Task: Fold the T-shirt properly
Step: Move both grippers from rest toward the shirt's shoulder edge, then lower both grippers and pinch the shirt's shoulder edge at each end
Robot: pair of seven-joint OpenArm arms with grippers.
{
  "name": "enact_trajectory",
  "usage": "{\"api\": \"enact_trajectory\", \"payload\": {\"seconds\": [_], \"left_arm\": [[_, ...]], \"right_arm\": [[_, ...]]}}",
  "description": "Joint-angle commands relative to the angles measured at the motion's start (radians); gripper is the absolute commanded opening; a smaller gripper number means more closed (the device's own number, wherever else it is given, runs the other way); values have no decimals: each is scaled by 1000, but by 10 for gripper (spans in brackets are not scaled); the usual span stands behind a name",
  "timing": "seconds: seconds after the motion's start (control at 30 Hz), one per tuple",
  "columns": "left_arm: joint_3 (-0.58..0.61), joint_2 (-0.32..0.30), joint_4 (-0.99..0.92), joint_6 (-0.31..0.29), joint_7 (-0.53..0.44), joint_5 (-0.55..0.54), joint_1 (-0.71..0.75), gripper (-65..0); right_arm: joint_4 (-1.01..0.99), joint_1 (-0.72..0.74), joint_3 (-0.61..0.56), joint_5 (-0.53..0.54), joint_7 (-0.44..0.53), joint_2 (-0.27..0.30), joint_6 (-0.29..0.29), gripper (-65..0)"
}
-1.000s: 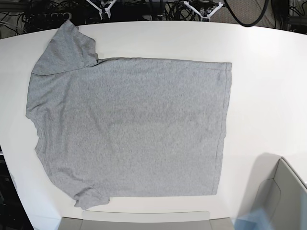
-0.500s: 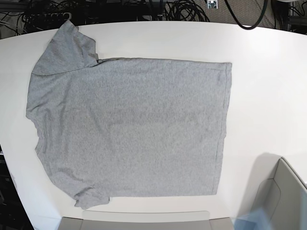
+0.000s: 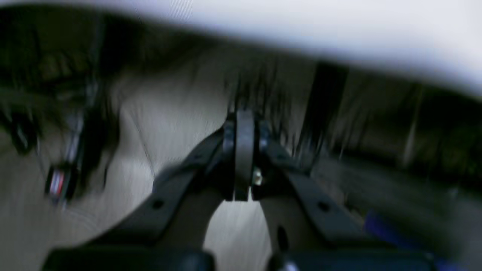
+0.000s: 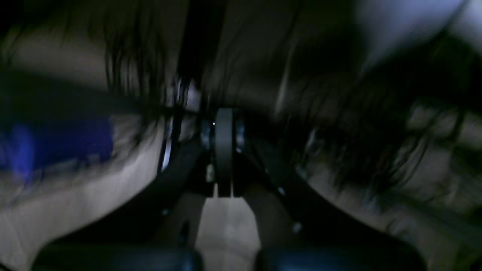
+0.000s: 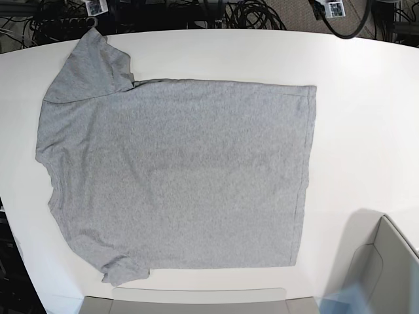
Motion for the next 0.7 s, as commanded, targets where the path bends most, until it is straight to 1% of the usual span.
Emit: {"api": "enact_trajectory", "payload": {"seconds": [0.0, 0.13, 0.27, 0.33, 0.4, 0.5, 0.6, 0.67], "left_arm": [[-2, -1, 53, -5, -19, 1, 21, -649], [-2, 2, 168, -5, -19, 1, 13, -649], [-15, 7, 261, -5, -19, 1, -63, -649], [-17, 7, 271, -7, -24, 1, -114, -649], [-15, 5, 271, -11, -50, -1, -180, -649], [-5, 10, 271, -11, -94, -4, -249, -647], [-2, 2, 273, -13, -129, -4, -291, -634], [-2, -5, 273, -13, -152, -4, -304, -602]], "right_arm": [[61, -15, 16, 6, 26, 5, 6, -649], [231, 17, 34, 6, 26, 5, 6, -649], [236, 136, 34, 6, 26, 11, 6, -649], [237, 180, 31, 6, 26, 9, 8, -649], [239, 226, 7, 6, 26, 14, 8, -649], [236, 286, -38, 6, 23, 38, 8, -648], [237, 335, -64, 6, -44, 38, 9, -648], [236, 373, -70, 6, -118, 34, 12, -648]]}}
